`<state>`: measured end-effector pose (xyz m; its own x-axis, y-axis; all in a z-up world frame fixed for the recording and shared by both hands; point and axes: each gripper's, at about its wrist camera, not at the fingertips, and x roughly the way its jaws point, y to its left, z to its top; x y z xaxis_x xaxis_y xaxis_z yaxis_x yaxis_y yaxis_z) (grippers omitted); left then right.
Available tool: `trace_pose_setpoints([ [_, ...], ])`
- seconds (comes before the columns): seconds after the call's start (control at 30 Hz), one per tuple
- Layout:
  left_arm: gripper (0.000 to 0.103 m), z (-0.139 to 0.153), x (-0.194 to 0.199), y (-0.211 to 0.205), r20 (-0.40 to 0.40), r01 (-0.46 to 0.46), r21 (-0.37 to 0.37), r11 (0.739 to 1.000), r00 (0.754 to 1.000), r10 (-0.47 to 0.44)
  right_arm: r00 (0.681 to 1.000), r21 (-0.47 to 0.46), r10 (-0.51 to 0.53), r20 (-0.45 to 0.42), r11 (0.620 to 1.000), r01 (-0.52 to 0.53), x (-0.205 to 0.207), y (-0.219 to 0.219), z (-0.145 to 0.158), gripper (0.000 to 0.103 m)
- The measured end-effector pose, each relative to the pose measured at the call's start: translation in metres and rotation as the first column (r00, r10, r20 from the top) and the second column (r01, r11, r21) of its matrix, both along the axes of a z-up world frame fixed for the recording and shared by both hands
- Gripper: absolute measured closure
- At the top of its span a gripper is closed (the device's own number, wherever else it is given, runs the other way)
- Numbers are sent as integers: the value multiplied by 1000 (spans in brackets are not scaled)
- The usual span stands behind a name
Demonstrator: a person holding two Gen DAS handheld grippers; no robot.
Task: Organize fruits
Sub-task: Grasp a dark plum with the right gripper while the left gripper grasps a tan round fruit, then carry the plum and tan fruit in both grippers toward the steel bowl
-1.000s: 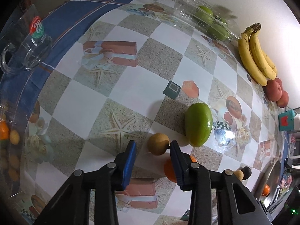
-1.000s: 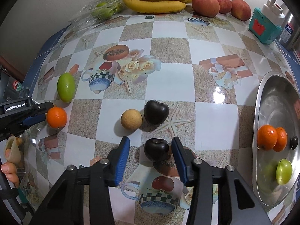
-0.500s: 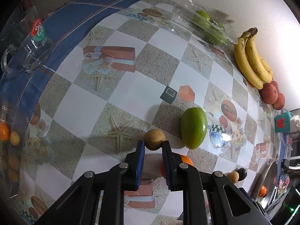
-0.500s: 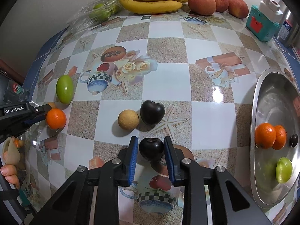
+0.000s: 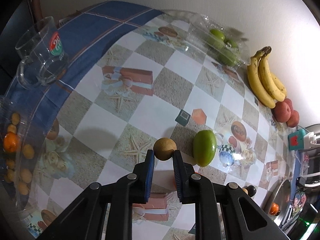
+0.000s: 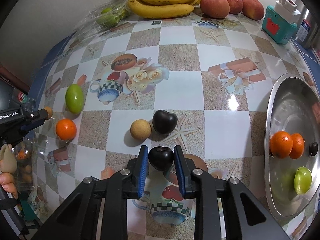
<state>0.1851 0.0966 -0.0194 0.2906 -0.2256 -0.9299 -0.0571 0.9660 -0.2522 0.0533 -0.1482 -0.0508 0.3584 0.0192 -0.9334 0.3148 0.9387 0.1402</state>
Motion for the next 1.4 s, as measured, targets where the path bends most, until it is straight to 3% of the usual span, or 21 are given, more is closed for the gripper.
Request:
trace_pose_setpoints([
  [0.33, 83, 16, -2, 6, 45, -7, 6, 1000, 999, 6, 998, 27, -33, 51, 999, 32, -5, -12, 19, 76],
  [0.67, 83, 33, -10, -18, 83, 22, 22, 1000, 996, -24, 990, 46, -121, 72, 992, 118, -16, -49, 31, 76],
  [1.1, 83, 45, -33, -103, 100, 168, 18, 986, 981, -168, 935, 77, -337, 109, 941, 330, -61, -148, 53, 76],
  [1.23, 83, 45, -39, -130, 98, 215, 25, 976, 971, -217, 928, 75, -356, 114, 934, 349, -71, -163, 55, 76],
  [1.4, 83, 31, -43, -155, 57, 264, 30, 964, 963, -265, 940, 74, -321, 115, 946, 314, -67, -159, 53, 76],
])
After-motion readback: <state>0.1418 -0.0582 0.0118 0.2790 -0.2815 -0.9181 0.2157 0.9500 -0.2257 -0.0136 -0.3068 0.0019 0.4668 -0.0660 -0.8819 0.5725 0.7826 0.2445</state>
